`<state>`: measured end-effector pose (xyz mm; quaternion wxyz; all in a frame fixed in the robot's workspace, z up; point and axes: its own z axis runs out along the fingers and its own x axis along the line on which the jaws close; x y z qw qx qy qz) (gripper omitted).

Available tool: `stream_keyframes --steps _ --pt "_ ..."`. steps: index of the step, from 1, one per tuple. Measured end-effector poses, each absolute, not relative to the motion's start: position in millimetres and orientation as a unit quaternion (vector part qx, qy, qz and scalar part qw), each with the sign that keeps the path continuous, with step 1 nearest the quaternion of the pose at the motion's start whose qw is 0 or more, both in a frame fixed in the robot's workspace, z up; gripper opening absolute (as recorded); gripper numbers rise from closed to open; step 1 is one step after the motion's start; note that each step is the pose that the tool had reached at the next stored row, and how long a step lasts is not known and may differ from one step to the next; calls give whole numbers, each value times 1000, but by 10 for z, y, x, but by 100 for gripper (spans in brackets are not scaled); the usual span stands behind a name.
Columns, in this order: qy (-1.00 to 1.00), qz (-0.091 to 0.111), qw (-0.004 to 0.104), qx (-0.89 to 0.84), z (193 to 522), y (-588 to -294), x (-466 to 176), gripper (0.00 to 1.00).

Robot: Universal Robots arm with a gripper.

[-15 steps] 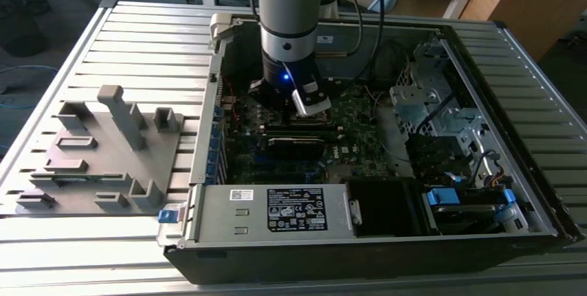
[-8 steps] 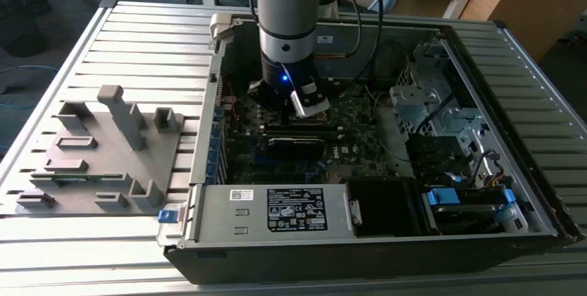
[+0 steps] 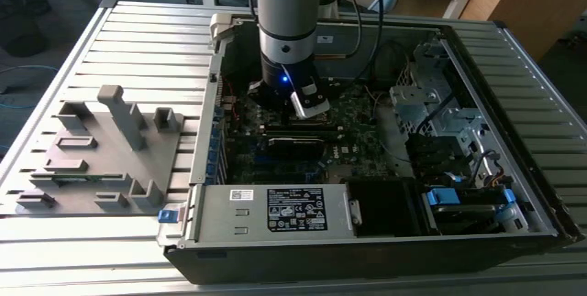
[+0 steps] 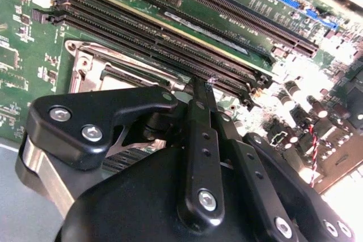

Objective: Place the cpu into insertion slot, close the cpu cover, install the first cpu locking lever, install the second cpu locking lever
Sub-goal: 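Install the second cpu locking lever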

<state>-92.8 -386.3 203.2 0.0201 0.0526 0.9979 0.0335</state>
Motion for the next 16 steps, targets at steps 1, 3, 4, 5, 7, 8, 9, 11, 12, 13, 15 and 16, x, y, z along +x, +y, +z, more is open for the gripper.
stream_keyframes --steps 1,3,4,5,7,8,9,11,12,13,15,16 --pt "998 34 20 53 2032 -3866 -928 10" --pt "998 35 20 52 2032 -3868 -929 10" --pt "998 36 20 52 2032 -3869 -930 10" --pt "998 38 20 52 2031 -3869 -931 10" --pt "998 42 21 52 2028 -3869 -935 10" --pt "997 42 21 53 2025 -3869 -937 10" --pt "997 44 21 53 2022 -3868 -941 10" --pt "997 45 21 53 2014 -3868 -949 10" --pt "997 46 22 53 2007 -3868 -954 10" --pt "997 47 22 53 1998 -3868 -959 10" --pt "997 49 22 53 1982 -3870 -971 10" --pt "997 50 22 53 1981 -3871 -973 10"
